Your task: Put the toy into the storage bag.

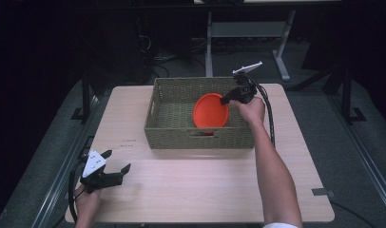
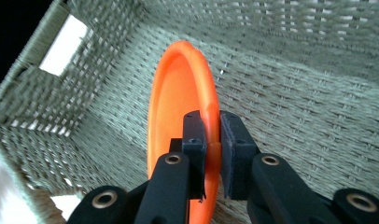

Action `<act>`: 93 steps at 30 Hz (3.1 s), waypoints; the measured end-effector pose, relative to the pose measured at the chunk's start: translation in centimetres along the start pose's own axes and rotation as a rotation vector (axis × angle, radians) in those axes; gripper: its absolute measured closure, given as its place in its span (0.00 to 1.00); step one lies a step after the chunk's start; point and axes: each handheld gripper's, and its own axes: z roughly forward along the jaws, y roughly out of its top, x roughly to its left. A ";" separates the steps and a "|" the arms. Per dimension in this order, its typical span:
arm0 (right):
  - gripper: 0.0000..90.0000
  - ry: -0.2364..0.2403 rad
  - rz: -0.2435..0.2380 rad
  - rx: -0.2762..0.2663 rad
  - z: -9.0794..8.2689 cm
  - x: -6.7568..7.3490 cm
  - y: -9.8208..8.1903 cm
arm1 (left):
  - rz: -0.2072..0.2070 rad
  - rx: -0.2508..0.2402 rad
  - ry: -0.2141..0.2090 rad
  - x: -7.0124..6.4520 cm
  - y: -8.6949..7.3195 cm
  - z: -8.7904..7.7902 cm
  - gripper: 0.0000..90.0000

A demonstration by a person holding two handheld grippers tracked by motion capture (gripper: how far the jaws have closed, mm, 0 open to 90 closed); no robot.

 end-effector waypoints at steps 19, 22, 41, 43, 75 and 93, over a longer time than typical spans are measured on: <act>0.87 0.000 0.020 0.089 1.0 -0.8 -0.3 | -0.001 -0.003 -0.002 -0.1 0.0 0.1 0.14; 0.80 0.017 0.051 0.087 1.0 -1.2 -0.5 | 0.001 -0.002 -0.003 0.0 0.0 0.1 0.14; 0.63 -0.028 0.080 0.142 1.1 -1.4 -0.7 | -0.002 -0.003 -0.004 -0.1 0.0 0.2 0.14; 0.62 -0.032 0.086 0.149 1.2 -1.6 -0.8 | 0.002 0.001 -0.004 -0.1 0.0 0.1 0.14; 0.51 0.038 0.074 0.073 -2.7 -2.0 -1.7 | 0.014 0.007 0.003 -0.3 0.1 0.3 0.14; 0.41 0.133 0.013 0.044 -4.6 -0.3 -2.2 | 0.012 0.002 0.002 -0.3 0.2 0.2 0.14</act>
